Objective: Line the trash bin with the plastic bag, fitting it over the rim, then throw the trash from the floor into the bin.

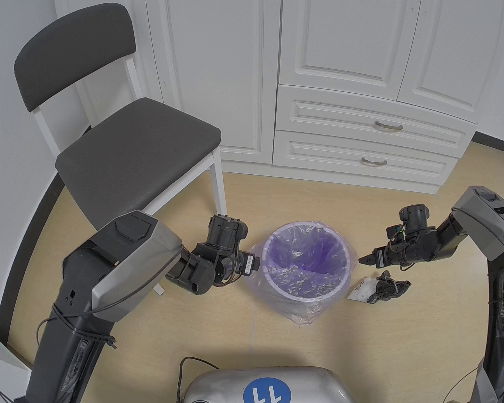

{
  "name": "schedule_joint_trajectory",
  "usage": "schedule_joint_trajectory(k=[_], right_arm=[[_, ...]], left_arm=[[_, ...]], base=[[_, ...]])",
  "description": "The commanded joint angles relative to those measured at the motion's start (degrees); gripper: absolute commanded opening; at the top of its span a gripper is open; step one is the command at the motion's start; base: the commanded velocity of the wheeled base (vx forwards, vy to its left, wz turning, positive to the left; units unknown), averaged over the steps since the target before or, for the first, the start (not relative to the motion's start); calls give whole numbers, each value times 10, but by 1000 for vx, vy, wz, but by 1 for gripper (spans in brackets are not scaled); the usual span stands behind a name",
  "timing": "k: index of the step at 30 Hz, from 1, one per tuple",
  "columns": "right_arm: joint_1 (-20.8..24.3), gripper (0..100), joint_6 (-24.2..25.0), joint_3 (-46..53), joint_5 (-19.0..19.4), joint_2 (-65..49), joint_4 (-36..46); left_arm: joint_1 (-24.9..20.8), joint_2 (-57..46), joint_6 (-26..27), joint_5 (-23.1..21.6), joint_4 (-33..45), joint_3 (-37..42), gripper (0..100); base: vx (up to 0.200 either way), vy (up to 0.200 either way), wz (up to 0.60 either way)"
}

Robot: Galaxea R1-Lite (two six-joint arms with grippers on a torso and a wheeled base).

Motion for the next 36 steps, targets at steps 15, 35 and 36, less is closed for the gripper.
schedule_joint_trajectory(k=[15, 35, 36], right_arm=[[51, 100, -2, 93, -2, -96, -101], [92, 100, -7, 166, -2, -138, -154], [93, 100, -7, 168, -2, -139, -154]], left_arm=[[62, 161, 61, -122, 213, -250, 100], [62, 9, 51, -122, 103, -50, 100], [62, 3, 52, -122, 93, -38, 100]], base=[[0, 0, 0], [0, 0, 0], [0, 0, 0]])
